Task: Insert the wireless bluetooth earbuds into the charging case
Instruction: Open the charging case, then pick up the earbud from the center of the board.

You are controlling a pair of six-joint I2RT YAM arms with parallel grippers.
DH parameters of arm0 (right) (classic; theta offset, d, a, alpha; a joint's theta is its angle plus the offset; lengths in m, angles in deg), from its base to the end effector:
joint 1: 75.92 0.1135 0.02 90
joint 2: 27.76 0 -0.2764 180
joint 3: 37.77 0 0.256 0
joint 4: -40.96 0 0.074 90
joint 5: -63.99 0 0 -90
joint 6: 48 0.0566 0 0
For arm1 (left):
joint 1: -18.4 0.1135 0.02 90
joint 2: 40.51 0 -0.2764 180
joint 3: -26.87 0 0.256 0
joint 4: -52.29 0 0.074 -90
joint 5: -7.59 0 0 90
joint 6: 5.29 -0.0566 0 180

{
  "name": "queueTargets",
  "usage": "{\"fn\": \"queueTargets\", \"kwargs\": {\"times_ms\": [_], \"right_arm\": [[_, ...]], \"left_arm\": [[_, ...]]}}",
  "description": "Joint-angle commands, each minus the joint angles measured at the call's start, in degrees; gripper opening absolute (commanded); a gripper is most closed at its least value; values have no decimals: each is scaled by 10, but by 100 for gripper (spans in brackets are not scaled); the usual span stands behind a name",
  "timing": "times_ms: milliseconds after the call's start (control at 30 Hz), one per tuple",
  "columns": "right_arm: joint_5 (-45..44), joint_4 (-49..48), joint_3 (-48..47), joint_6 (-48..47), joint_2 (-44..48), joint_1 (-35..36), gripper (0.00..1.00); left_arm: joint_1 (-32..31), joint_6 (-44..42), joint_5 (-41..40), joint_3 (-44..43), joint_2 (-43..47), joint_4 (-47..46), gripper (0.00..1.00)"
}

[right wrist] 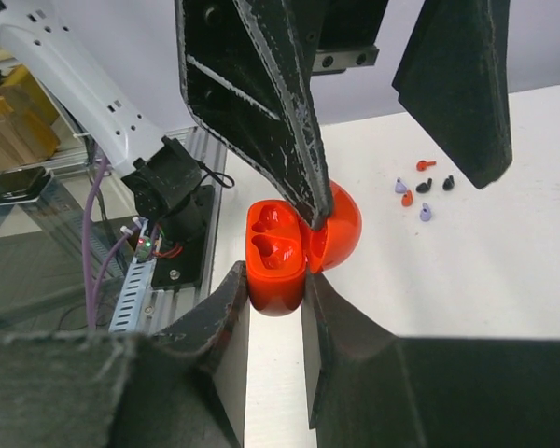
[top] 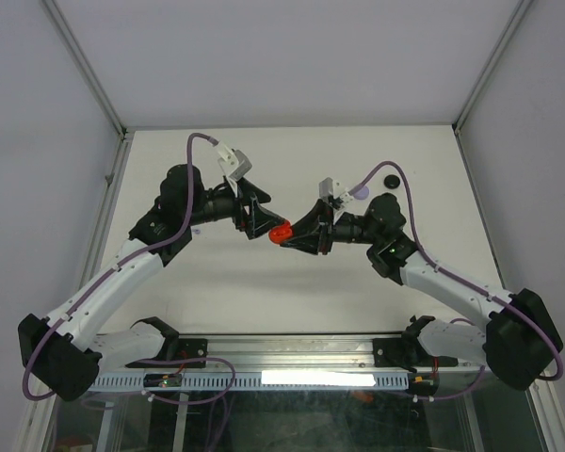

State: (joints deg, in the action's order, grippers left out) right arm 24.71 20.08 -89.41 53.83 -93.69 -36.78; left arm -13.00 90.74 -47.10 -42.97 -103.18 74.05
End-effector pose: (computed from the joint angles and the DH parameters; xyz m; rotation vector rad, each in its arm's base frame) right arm 0.1775 0.2009 0.3153 -1.1012 1.2376 1.3320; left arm 0.2078 -0.1652 0.3607 0.8473 1.6988 -1.0129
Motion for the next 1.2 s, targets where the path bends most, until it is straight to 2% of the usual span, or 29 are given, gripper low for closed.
{"fn": "queueTargets", "kwargs": {"times_ms": [0, 300, 500, 833, 867, 900, 933, 1167], "right_arm": [[-39, 14, 2, -40, 30, 7, 0], [-39, 57, 77, -40, 82, 4, 0], [-39, 53, 115, -40, 112, 4, 0], [-39, 38, 157, -40, 144, 3, 0], [-61, 32, 162, -95, 145, 3, 0], [-290, 25, 165, -133, 147, 3, 1], [-317, 24, 167, -139, 149, 3, 1], [-328, 23, 176, -139, 164, 3, 1]], "left_arm": [[9, 2, -65, 3, 25, -14, 82], [21, 49, -256, 33, 65, 28, 91], [89, 102, -366, 55, 33, 80, 89], [193, 187, -487, 67, -45, 168, 82], [211, 193, -487, 72, -53, 168, 81], [228, 198, -487, 74, -61, 168, 80], [246, 200, -487, 75, -71, 166, 78], [350, 176, -454, 39, -173, 158, 73]]}}
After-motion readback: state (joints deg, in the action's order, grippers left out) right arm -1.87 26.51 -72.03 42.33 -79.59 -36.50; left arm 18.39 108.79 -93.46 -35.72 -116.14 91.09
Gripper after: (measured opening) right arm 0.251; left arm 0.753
